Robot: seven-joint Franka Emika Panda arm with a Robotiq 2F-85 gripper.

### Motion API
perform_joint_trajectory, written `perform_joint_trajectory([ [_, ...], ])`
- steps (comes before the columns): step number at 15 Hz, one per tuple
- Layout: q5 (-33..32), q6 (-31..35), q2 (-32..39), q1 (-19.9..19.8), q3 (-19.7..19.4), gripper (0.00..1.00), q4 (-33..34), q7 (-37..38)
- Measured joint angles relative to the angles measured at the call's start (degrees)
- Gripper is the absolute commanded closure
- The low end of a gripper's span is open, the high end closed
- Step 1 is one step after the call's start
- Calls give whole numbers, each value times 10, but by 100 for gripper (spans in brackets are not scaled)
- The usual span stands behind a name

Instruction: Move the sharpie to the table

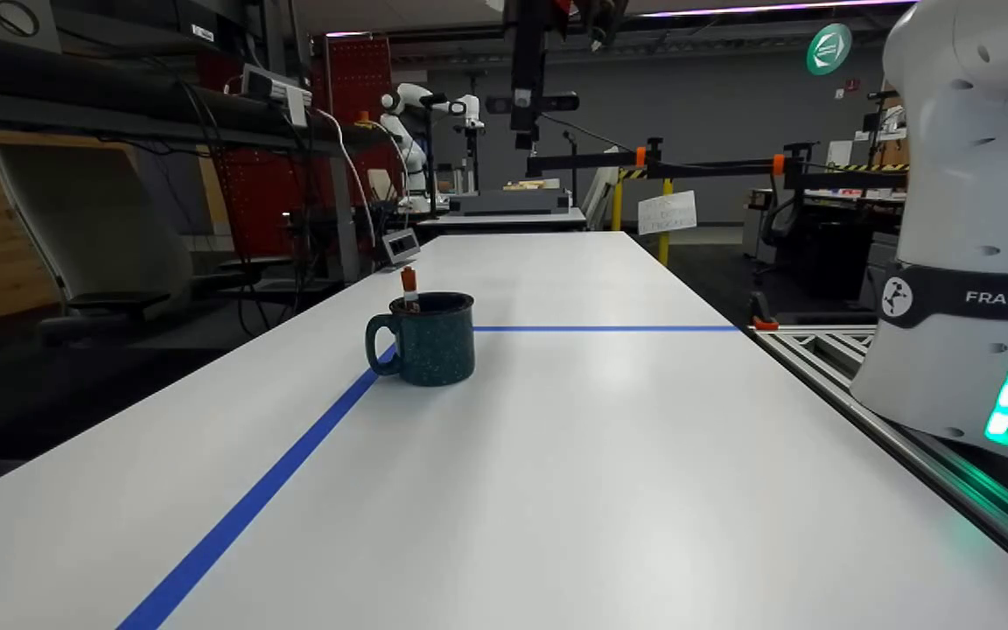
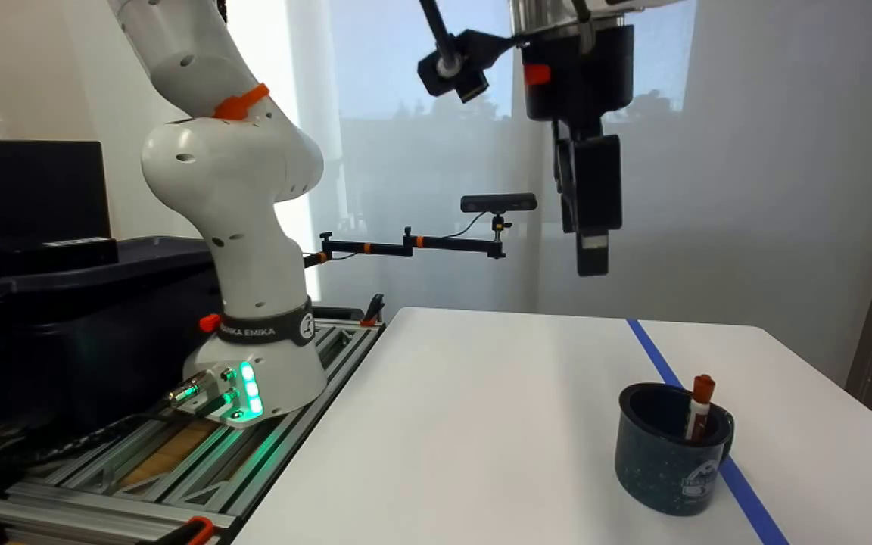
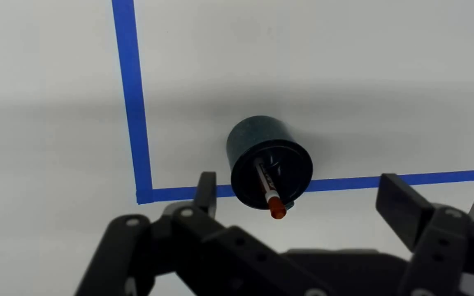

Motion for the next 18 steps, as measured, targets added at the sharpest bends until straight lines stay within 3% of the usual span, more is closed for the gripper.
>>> perform_joint_trajectory([
  [10, 25, 102, 137, 2, 48, 0, 32, 13],
  [18, 28, 136, 222, 1, 82, 0, 84, 35],
])
